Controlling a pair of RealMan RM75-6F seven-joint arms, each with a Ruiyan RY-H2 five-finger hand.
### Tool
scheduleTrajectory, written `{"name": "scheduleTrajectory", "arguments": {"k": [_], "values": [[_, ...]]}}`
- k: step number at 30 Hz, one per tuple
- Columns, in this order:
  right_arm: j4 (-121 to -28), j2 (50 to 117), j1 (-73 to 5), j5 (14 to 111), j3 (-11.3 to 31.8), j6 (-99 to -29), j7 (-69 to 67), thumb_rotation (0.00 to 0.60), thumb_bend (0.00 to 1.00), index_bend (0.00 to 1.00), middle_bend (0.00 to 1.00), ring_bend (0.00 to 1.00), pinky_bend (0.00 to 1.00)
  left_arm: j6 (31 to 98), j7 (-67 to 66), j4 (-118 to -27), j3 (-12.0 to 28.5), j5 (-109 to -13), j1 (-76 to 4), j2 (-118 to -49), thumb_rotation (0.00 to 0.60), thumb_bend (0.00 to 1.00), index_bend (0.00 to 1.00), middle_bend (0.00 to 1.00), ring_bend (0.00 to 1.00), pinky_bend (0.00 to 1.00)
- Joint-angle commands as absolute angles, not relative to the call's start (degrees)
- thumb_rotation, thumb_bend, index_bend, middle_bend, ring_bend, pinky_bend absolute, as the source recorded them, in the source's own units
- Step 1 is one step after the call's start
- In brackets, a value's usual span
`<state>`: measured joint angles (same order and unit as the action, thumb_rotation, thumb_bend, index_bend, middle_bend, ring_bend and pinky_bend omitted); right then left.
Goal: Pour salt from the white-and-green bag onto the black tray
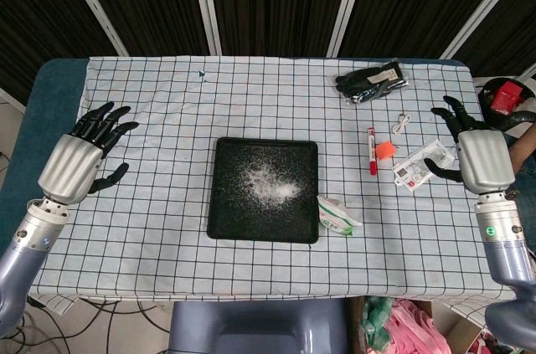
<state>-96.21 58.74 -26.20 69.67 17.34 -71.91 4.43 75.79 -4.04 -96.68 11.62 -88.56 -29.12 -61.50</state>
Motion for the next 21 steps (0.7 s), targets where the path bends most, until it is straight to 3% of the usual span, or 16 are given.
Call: {"name": "scheduleTrajectory", "arguments": {"k": [1,21], "values": [[-96.2,58.8,-26.2,69.7,17.3,-71.9,4.4,0.600,0.14,0.19,0.08,0.28,0.37,75.8,-4.0,-96.6,11.5,-88.6,-29.1,-61.5,0.600,0.30,0.19,0.09,0.02,0.15],[-95.9,60.0,-26.6,69.3,16.9,-71.0,4.4,0.600,0.14,0.18,0.08,0.28,0.37,78.8,-1.6,-95.8,11.2,-88.8,-27.3,-59.9,0.600,0.30,0.19,0.09,0.02,0.15]]}}
